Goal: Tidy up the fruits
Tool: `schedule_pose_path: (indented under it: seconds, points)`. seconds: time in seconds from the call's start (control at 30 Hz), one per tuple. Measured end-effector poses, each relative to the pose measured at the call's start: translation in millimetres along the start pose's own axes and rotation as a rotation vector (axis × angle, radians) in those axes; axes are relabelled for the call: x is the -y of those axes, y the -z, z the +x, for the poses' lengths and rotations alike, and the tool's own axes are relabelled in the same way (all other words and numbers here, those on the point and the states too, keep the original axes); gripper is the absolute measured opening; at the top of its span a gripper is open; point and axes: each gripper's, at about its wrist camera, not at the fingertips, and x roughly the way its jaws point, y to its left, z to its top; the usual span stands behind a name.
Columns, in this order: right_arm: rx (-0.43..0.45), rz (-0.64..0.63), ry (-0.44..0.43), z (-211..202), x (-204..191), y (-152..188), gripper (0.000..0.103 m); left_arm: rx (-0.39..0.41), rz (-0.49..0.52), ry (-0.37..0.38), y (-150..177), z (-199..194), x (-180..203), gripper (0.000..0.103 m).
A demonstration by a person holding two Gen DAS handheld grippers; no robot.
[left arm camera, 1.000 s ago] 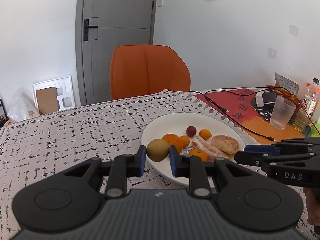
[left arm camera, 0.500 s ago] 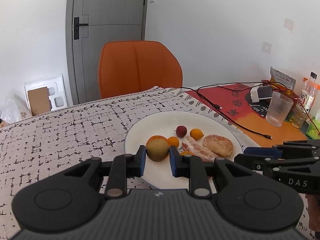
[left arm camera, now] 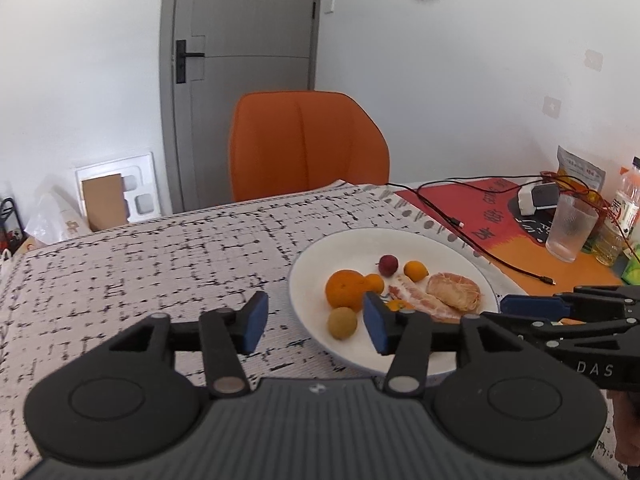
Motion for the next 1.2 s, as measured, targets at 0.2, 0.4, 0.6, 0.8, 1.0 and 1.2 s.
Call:
schedule_pose_path:
  seconds: [0.2, 0.4, 0.6, 0.8, 1.0, 1.2]
  points:
    - [0.017, -0.017, -0.008, -9.7, -10.3, -0.1, 0.057, 0.010, -0.022, -0.047, 5.5, -23.0, -6.7, 0.071]
    - [0.035, -0.030, -0.011, -19.5, -20.4, -1.4, 0.071, 0.041, -0.033, -0.103, 11.8, -48.9, -13.2, 0.089]
    - [0.058, -0.043, -0.015, -33.4, -32.3, -2.3, 0.082, 0.057, -0.064, -0.149, 17.8, -71.9, -21.3, 0.098]
    - [0.085, -0.057, -0.014, -47.0, -43.3, -2.5, 0.098, 0.067, -0.076, -0.171, 24.5, -94.4, -25.3, 0.100]
    - [0.106, -0.075, -0.016, -59.8, -54.2, -1.4, 0.103, 0.068, -0.103, -0.197, 29.9, -115.9, -32.4, 0.103]
    - [0.113, -0.071, -0.029, -70.7, -62.1, -1.5, 0.103, 0.075, -0.105, -0.243, 36.1, -138.8, -36.5, 0.103]
